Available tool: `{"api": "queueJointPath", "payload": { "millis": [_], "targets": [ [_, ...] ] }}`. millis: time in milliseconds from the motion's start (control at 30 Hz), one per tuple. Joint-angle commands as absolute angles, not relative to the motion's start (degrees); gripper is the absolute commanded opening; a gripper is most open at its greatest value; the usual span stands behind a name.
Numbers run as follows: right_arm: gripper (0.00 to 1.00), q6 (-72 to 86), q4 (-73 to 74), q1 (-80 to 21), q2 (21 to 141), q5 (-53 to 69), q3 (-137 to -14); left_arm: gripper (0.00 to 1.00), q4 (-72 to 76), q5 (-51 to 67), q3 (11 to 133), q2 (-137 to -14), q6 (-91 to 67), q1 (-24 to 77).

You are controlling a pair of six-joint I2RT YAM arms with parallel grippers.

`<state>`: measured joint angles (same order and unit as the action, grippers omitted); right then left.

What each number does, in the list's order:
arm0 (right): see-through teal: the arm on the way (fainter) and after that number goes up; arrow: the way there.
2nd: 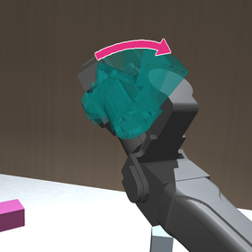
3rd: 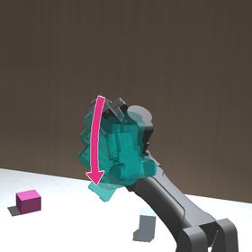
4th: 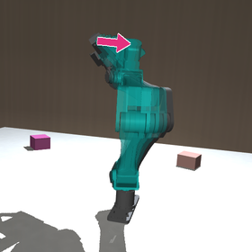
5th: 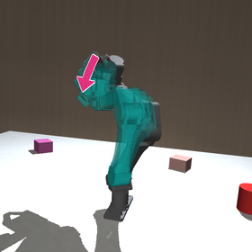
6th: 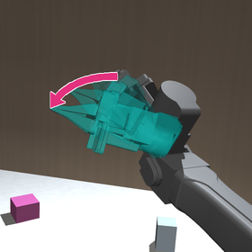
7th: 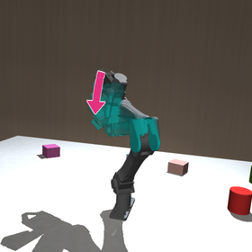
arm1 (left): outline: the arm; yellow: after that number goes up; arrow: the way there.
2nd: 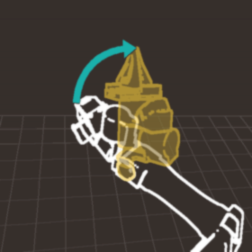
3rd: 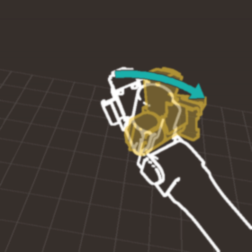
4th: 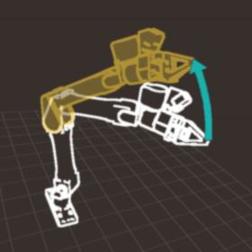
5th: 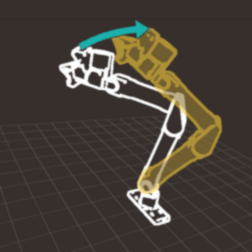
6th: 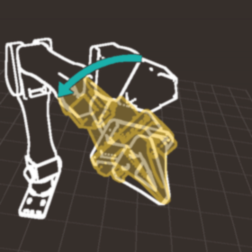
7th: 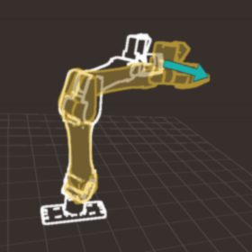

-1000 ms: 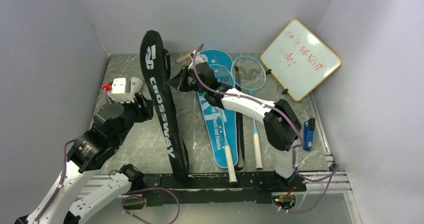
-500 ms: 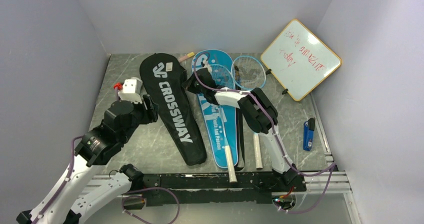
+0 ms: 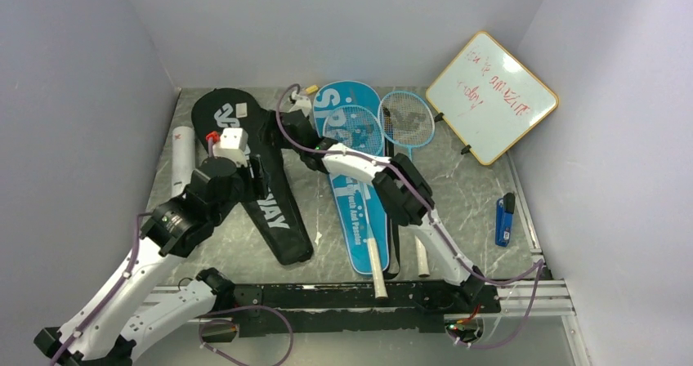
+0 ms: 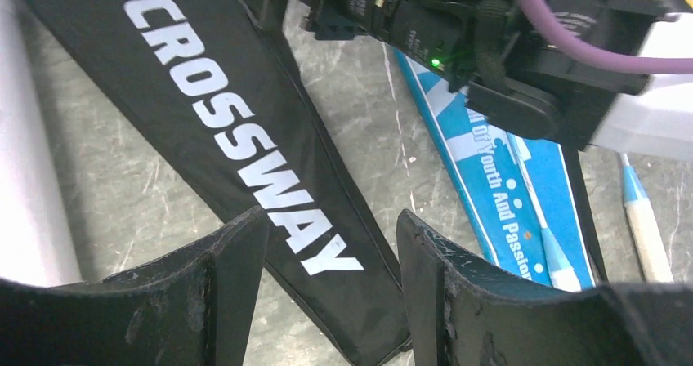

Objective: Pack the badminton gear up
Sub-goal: Place the racket bag at the center of the board, then pick up the racket from the racket bag.

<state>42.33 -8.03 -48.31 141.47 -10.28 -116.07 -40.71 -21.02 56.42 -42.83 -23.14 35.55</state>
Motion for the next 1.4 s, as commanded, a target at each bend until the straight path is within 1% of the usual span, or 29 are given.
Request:
{"api": "queueJointPath", "payload": {
  "millis": [0, 67, 200, 300, 433, 467, 533, 567, 633, 767, 833, 900, 933, 1100, 1233, 1367],
  "targets": [
    [0.87, 36.23, -13.11, -46.27, 127.81, -15.76, -100.48, 0.64, -37.34, -17.52, 54.58, -43.15, -22.99, 35.40],
    [0.86, 35.00, -13.54, -44.86, 122.09, -15.37, -94.12, 0.64, -36.45, -16.21, 53.67, -43.44, -23.39, 35.35],
    [0.82, 29.71, -8.99, -42.32, 111.38, -13.18, -83.28, 0.64, -34.54, -12.77, 51.32, -44.85, -24.35, 35.34],
    [0.73, 26.63, -4.18, -40.77, 102.97, -13.22, -75.47, 0.65, -32.10, -9.88, 48.60, -45.74, -25.53, 35.36],
    [0.65, 25.03, 2.54, -38.99, 95.30, -13.50, -66.60, 0.70, -27.44, -5.78, 44.71, -47.94, -27.28, 35.36],
    [0.63, 24.55, 4.22, -38.88, 93.95, -13.93, -65.08, 0.77, -26.76, -5.13, 43.85, -48.84, -27.80, 35.36],
    [0.60, 24.10, 7.05, -38.77, 91.81, -14.72, -61.84, 0.93, -26.39, -4.79, 43.24, -51.06, -29.65, 35.41],
    [0.58, 24.02, 8.14, -38.76, 90.97, -14.93, -60.74, 0.96, -26.03, -4.71, 42.90, -52.09, -30.19, 35.42],
    [0.57, 23.48, 9.48, -38.77, 89.55, -15.26, -58.59, 0.96, -23.56, -3.42, 41.56, -54.22, -31.11, 35.36],
    [0.55, 25.33, 13.12, -38.81, 87.43, -14.71, -55.66, 0.97, -20.39, -5.25, 39.41, -58.28, -33.83, 35.33],
    [0.51, 26.20, 14.34, -38.83, 86.50, -13.76, -54.25, 0.96, -18.21, -4.11, 38.38, -59.67, -34.13, 35.33],
    [0.43, 27.03, 15.04, -38.85, 85.51, -12.96, -52.65, 0.97, -15.32, -2.53, 37.62, -61.16, -34.37, 35.32],
    [0.42, 27.43, 15.18, -38.86, 85.10, -12.49, -51.84, 0.96, -14.63, -1.94, 37.54, -62.01, -34.66, 35.31],
    [0.41, 27.40, 14.61, -39.05, 85.48, -8.52, -50.12, 0.93, -10.89, 0.54, 37.38, -65.89, -35.02, 35.49],
    [0.40, 26.82, 13.41, -39.52, 85.95, -5.47, -50.27, 0.92, -6.09, 4.62, 36.68, -68.47, -35.18, 36.21],
    [0.41, 26.79, 14.22, -40.36, 87.15, -5.65, -51.81, 0.92, -1.41, 5.75, 36.09, -71.81, -36.52, 37.84]
  ]
}}
